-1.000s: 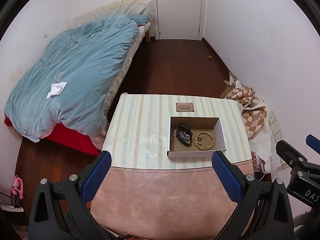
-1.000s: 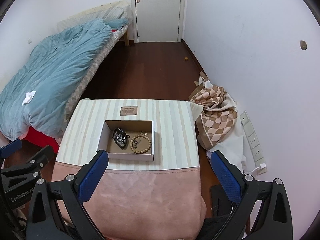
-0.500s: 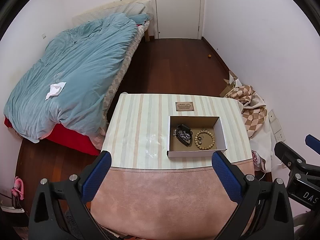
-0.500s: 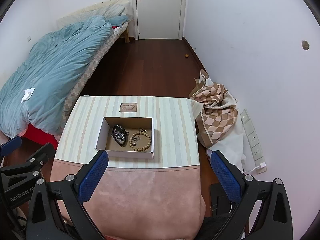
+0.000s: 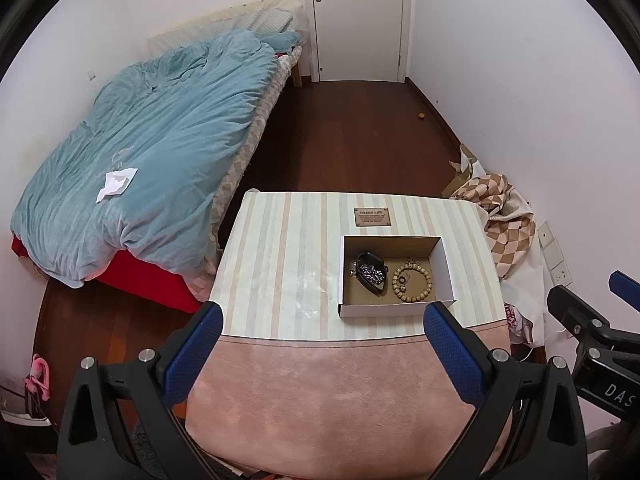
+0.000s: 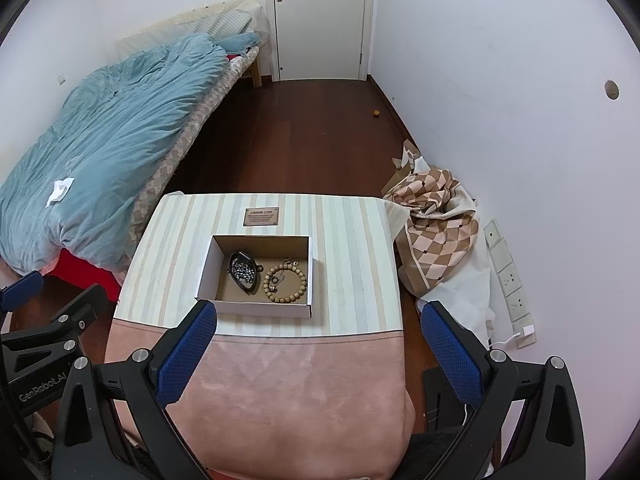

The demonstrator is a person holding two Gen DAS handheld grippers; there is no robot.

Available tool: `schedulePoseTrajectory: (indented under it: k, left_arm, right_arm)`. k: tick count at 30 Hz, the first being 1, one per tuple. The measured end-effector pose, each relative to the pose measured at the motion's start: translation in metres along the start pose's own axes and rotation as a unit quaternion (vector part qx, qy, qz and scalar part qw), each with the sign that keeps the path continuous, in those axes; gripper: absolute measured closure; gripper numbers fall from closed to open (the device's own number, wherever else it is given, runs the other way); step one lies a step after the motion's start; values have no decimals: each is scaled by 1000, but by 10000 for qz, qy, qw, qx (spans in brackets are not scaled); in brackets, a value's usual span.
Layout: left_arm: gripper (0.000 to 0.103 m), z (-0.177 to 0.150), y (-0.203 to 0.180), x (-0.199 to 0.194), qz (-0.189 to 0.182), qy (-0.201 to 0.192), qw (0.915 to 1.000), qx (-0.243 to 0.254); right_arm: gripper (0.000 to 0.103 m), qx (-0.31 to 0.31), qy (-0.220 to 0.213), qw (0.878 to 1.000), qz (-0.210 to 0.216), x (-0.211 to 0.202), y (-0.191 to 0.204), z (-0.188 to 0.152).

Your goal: Organize jewelry

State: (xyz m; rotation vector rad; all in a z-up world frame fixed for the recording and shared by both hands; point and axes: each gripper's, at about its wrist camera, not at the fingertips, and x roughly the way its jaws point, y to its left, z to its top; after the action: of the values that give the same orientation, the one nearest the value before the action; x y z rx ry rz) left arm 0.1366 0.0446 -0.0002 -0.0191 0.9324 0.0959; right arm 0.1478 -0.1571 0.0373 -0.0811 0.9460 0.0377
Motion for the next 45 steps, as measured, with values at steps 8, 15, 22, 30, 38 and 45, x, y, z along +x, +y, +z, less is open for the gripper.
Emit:
schedulePoseTrajectory:
  k: [8, 15, 22, 30, 38, 45]
  left_arm:
    - [1, 1, -1, -6, -48, -23, 10000, -17]
    - [1, 0, -6, -6, -144, 42, 9999, -41]
    - [1, 0, -7, -7, -146, 36, 9999, -40]
    - [1, 0, -7, -7, -158, 37, 9999, -37]
    - [1, 0, -9, -7, -173, 39, 9998, -53]
    - [1, -3, -12, -9, -183, 54, 9998, -78]
  right_arm:
    - [0, 13, -3, 10000, 4, 0, -1, 0]
    - [0, -17, 10, 10000, -18, 0, -1, 0]
    - [0, 1, -14, 10000, -33, -2, -5, 0]
    - [0, -4, -8, 10000, -35, -3, -5, 0]
    - [0, -4, -12, 10000, -35, -3, -5, 0]
    - [0, -9, -2, 10000, -28, -2, -6, 0]
